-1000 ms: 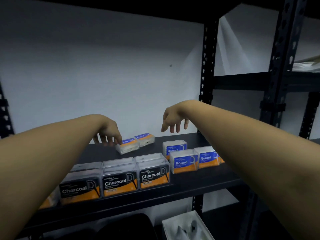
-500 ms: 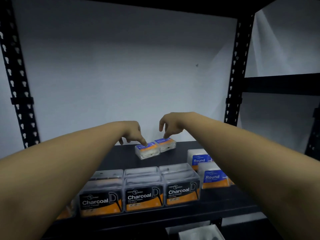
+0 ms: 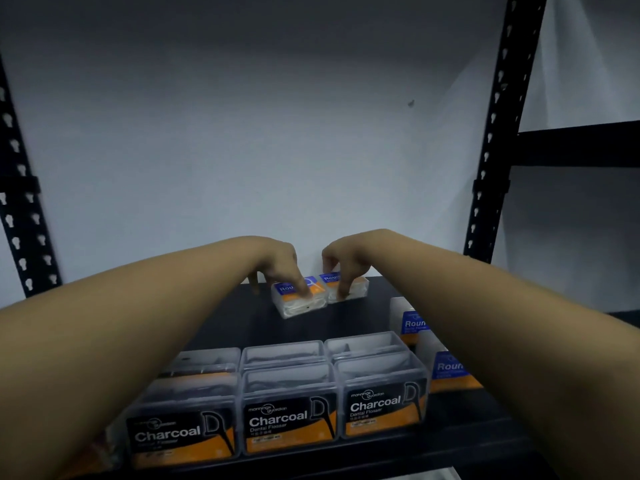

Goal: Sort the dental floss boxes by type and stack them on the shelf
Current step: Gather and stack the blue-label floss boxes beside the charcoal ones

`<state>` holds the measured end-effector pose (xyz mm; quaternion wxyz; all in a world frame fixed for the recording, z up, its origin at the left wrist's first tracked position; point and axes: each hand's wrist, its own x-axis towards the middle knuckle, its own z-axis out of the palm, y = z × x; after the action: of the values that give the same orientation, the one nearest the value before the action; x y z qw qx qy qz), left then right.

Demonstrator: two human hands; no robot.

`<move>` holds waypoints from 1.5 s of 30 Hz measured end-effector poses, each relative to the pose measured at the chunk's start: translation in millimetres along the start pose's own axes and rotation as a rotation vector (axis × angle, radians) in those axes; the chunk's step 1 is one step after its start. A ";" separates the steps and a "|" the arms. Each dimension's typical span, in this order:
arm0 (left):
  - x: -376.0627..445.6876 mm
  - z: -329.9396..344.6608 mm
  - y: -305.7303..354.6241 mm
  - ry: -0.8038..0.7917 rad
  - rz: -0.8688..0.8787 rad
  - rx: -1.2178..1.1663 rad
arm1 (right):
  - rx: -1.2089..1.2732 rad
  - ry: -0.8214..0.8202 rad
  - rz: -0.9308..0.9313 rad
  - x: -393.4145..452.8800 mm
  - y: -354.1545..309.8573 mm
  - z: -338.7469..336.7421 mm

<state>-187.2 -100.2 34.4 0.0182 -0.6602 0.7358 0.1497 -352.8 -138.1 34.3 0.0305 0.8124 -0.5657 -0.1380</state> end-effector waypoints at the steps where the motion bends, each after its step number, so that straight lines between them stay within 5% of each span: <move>1: -0.9 0.6 1.3 0.009 0.003 0.004 | 0.008 0.000 0.008 -0.2 0.9 0.4; 14: -11.2 7.4 12.2 0.181 0.183 0.108 | 0.092 0.060 -0.027 -15.7 12.1 5.3; 24: -11.5 13.4 10.4 0.240 0.166 0.027 | 0.073 0.066 -0.044 -26.0 13.5 10.0; 45: -55.3 -36.3 63.5 0.215 0.243 -0.075 | 0.079 0.173 -0.001 -105.1 63.8 -26.3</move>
<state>-235.9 -50.3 93.9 -0.1037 -0.5789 0.8017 0.1066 -438.0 -66.3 92.5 0.0473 0.8222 -0.5655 -0.0449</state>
